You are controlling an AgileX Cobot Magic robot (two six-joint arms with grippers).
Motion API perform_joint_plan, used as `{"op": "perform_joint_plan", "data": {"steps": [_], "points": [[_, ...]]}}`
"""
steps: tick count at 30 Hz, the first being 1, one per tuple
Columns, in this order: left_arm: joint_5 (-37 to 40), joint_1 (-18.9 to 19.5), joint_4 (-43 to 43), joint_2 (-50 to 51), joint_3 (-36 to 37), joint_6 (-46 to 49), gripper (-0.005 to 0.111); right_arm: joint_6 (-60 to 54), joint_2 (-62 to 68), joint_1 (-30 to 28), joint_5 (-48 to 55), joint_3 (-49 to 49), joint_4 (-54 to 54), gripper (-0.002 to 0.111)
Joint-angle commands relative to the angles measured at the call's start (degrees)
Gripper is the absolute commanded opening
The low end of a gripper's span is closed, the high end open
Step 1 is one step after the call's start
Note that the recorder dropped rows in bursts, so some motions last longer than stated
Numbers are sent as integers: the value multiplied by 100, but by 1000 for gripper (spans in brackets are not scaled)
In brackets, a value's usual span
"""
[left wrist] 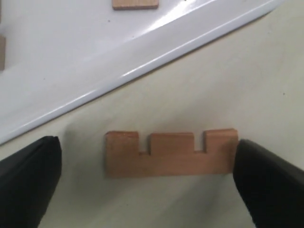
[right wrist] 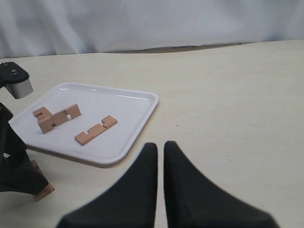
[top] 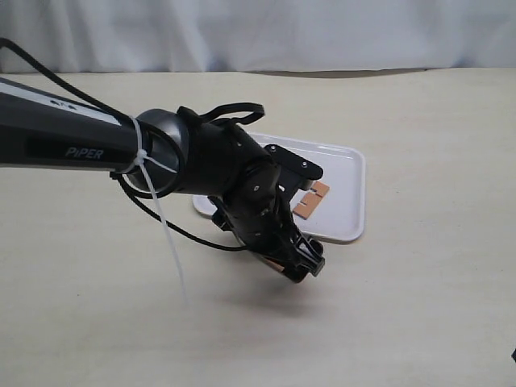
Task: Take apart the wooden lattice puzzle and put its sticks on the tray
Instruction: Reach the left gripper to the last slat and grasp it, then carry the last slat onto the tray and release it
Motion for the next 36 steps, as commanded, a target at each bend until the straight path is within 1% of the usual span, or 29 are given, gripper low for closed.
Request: {"op": "perform_joint_plan", "data": {"steps": [1, 5, 13, 16, 17, 19, 21, 24, 26, 30, 33, 36], "points": [[-104, -14, -369, 42, -36, 487, 90, -15, -24, -26, -61, 9, 10, 5], [-77, -14, -339, 129, -36, 673, 91, -15, -24, -26, -61, 9, 10, 5], [-105, -14, -313, 190, -36, 681, 91, -15, -24, -26, -61, 9, 10, 5], [-189, -14, -267, 190, -36, 681, 89, -15, -24, -26, -61, 9, 10, 5], [-214, -14, -267, 190, -36, 681, 85, -15, -24, -26, -61, 9, 10, 5], [-222, -14, -267, 190, -36, 681, 69, -15, -24, -26, -61, 9, 10, 5], [-199, -14, -267, 190, -36, 681, 45, -15, -24, -26, -61, 9, 10, 5], [-86, -14, -334, 190, -36, 681, 13, -15, -24, -26, -61, 9, 10, 5], [-30, -14, -334, 178, -36, 725, 0, -15, -24, -26, -61, 9, 10, 5], [67, -14, -334, 65, -36, 825, 0, -15, -24, -26, -61, 9, 10, 5], [45, -14, -334, -207, -50, 825, 0, -15, -24, -26, -61, 9, 10, 5], [-263, -14, -346, -534, -60, 825, 0, -15, -24, -26, -61, 9, 10, 5]]}}
